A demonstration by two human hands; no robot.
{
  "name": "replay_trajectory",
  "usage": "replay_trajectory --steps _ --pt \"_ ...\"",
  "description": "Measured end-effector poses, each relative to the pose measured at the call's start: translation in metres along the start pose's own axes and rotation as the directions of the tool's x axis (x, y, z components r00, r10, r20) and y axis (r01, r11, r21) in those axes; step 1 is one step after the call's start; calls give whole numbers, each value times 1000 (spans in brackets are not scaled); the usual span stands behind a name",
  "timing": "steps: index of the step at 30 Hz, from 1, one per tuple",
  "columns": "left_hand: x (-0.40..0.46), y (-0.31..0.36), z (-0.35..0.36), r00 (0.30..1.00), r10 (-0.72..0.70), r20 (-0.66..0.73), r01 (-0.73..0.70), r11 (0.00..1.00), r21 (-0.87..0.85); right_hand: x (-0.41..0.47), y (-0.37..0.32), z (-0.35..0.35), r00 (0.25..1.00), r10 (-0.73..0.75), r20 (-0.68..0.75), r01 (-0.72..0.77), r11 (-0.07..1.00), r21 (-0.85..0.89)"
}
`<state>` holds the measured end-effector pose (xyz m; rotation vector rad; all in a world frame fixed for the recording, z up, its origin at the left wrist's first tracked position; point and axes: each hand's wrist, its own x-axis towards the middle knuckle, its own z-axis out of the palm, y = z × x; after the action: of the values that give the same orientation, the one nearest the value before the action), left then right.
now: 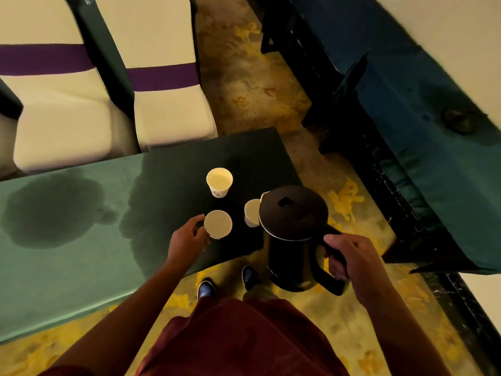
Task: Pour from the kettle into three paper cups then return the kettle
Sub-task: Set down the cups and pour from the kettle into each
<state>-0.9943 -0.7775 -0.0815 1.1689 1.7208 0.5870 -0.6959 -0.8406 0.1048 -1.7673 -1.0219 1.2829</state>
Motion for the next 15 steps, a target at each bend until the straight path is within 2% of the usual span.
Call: replay_trajectory --steps 2,5,15 --pt "0 7 3 991 13 -132 -12 1000 8 10 -3 -16 1000 -13 25 13 1000 -3" --pt "4 8 4 973 4 -231 4 999 35 22 -6 -34 1000 -22 -1 22 1000 3" --pt "-3 16 27 941 -83 -329 100 994 37 96 -19 -76 999 -37 23 38 998 -42"
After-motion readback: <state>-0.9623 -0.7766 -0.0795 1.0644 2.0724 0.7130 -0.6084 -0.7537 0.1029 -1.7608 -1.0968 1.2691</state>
